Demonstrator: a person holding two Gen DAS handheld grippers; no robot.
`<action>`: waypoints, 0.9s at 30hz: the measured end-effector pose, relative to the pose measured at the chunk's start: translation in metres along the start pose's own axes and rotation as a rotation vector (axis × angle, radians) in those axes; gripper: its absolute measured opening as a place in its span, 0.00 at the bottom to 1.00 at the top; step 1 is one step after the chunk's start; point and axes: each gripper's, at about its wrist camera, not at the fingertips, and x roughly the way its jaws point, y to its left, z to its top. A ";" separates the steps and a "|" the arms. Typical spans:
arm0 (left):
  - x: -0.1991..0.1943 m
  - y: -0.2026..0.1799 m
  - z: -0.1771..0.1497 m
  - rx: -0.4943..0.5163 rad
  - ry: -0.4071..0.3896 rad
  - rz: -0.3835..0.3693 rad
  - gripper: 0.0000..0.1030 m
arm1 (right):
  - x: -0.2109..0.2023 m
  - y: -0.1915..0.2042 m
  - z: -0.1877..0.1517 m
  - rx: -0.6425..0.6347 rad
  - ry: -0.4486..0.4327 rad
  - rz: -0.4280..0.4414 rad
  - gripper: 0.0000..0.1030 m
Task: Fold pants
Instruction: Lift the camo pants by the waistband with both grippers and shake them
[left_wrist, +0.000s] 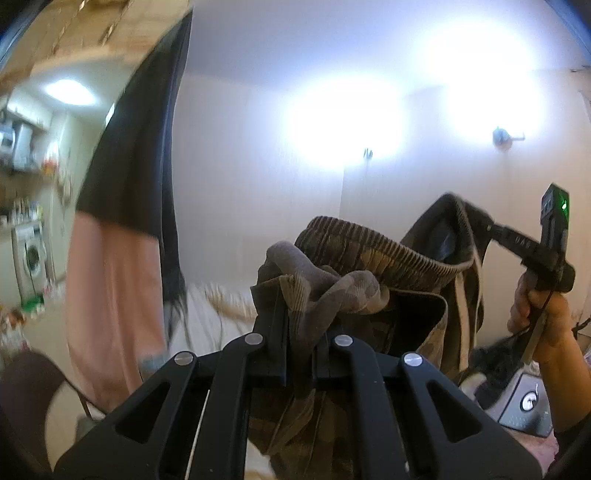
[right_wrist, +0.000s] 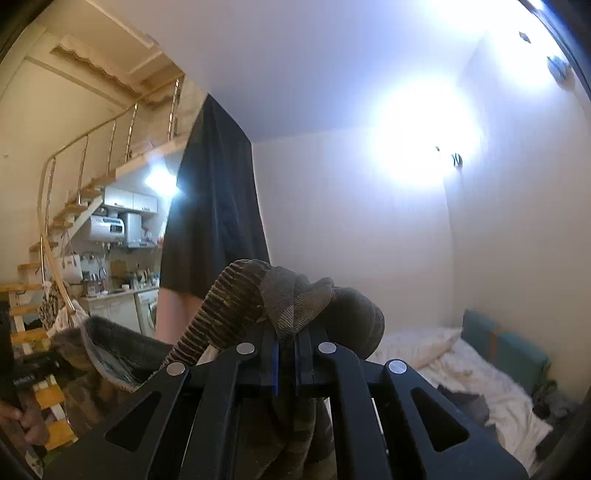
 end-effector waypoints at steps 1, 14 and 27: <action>-0.009 -0.002 0.013 0.016 -0.034 0.003 0.06 | -0.003 0.004 0.008 -0.004 -0.016 0.005 0.05; 0.103 0.036 0.029 0.148 0.107 0.176 0.06 | 0.064 0.005 0.004 -0.011 0.117 -0.045 0.05; 0.312 0.134 -0.126 0.067 0.479 0.248 0.06 | 0.250 -0.055 -0.157 0.054 0.487 -0.060 0.05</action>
